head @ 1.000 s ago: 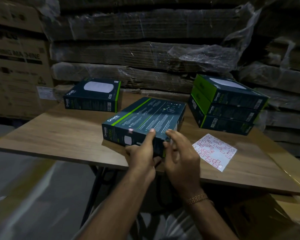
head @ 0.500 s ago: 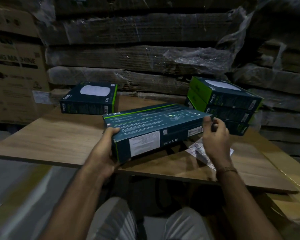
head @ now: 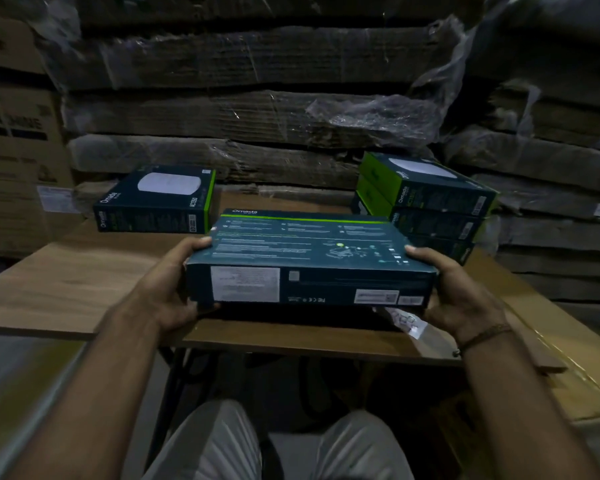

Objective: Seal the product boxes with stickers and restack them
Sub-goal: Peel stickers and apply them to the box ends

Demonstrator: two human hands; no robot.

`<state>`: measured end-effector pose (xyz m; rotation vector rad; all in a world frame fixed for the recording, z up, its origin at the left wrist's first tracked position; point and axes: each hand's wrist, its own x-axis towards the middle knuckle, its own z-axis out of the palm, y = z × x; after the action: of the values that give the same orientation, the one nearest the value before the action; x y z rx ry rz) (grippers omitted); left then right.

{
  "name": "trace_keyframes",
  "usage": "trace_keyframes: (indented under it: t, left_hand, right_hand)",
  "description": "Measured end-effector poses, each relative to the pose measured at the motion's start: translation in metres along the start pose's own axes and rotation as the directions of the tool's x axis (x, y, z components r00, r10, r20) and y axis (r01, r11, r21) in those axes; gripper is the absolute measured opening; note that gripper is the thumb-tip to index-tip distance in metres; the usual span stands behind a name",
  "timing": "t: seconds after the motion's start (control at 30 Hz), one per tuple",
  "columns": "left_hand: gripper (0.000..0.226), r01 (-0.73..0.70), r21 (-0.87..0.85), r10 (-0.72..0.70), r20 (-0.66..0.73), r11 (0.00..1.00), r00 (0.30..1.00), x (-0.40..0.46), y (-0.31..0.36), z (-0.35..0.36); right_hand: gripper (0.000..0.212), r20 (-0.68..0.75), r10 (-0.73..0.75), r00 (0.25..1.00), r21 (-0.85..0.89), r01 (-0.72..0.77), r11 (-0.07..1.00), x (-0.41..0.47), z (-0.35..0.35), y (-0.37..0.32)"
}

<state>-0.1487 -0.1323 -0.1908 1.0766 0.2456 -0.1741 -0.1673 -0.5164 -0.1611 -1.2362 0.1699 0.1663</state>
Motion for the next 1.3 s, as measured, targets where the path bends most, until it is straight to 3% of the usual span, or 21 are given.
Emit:
trace_keyframes:
  t: [0.07, 0.17, 0.27, 0.3, 0.4, 0.5, 0.53, 0.63, 0.73, 0.83, 0.87, 0.97, 1.03, 1.3]
  left_hand:
    - [0.057, -0.023, -0.125, 0.020, -0.026, 0.992, 0.999, 0.001, -0.002, 0.005]
    - [0.082, -0.079, -0.350, 0.057, -0.072, 0.933, 0.996, 0.005, -0.019, 0.016]
    - [0.093, -0.062, -0.430, 0.042, -0.057, 0.901, 0.998, 0.005, -0.040, 0.036]
    - [0.086, -0.036, -0.404, 0.030, -0.021, 0.914, 0.999, 0.003, -0.045, 0.047]
    - [0.058, 0.049, -0.249, -0.032, 0.069, 0.967, 0.997, -0.005, -0.052, 0.085]
    - [0.100, 0.042, -0.129, -0.037, 0.041, 0.991, 0.998, 0.005, -0.056, 0.103]
    - [0.100, 0.042, -0.109, -0.040, 0.020, 0.993, 0.999, 0.009, -0.055, 0.105]
    - [0.070, 0.045, -0.056, -0.044, 0.015, 0.997, 0.999, 0.015, -0.048, 0.105]
    - [0.061, 0.062, 0.011, -0.063, 0.056, 0.998, 0.996, 0.019, -0.033, 0.099]
    - [0.059, 0.088, 0.068, -0.093, 0.072, 0.994, 0.993, 0.017, -0.022, 0.092]
    - [0.057, 0.088, 0.072, -0.093, 0.066, 0.994, 0.993, 0.015, -0.020, 0.090]
    - [0.042, 0.080, 0.068, -0.085, 0.076, 0.995, 0.994, 0.008, -0.017, 0.090]
    - [0.043, 0.063, 0.044, -0.066, 0.083, 0.997, 0.994, 0.003, -0.019, 0.092]
    - [0.072, -0.170, 0.066, 0.163, 0.089, 0.983, 0.983, -0.010, -0.030, 0.087]
  right_hand:
    - [0.063, -0.033, -0.007, 0.999, 0.005, 0.007, 1.000, 0.001, 0.003, 0.006]
    - [0.064, -0.025, -0.061, 0.998, 0.066, 0.063, 0.996, 0.002, 0.014, 0.015]
    - [0.042, -0.003, -0.136, 0.991, 0.100, 0.136, 0.986, 0.002, 0.033, 0.022]
    - [0.039, -0.029, -0.155, 0.988, 0.105, 0.157, 0.982, 0.000, 0.041, 0.024]
    - [0.069, -0.161, -0.157, 0.974, 0.099, 0.174, 0.980, -0.003, 0.062, 0.037]
    - [0.086, -0.241, -0.159, 0.957, 0.126, 0.194, 0.973, -0.008, 0.072, 0.052]
    - [0.089, -0.250, -0.168, 0.954, 0.137, 0.206, 0.969, -0.011, 0.073, 0.053]
    - [0.089, -0.221, -0.210, 0.952, 0.100, 0.236, 0.966, -0.024, 0.075, 0.049]
    - [0.091, -0.308, -0.267, 0.913, 0.077, 0.304, 0.950, -0.023, 0.061, 0.040]
    - [0.137, -0.313, -0.399, 0.862, -0.137, 0.375, 0.917, -0.024, 0.047, 0.031]
    - [0.135, -0.286, -0.438, 0.852, -0.192, 0.397, 0.897, -0.025, 0.043, 0.031]
    - [0.079, -0.195, -0.547, 0.814, -0.259, 0.495, 0.829, -0.029, 0.040, 0.031]
    - [0.062, -0.199, -0.586, 0.786, -0.279, 0.528, 0.802, -0.033, 0.043, 0.033]
    - [0.075, -0.257, -0.618, 0.743, -0.271, 0.558, 0.784, -0.027, 0.063, 0.049]
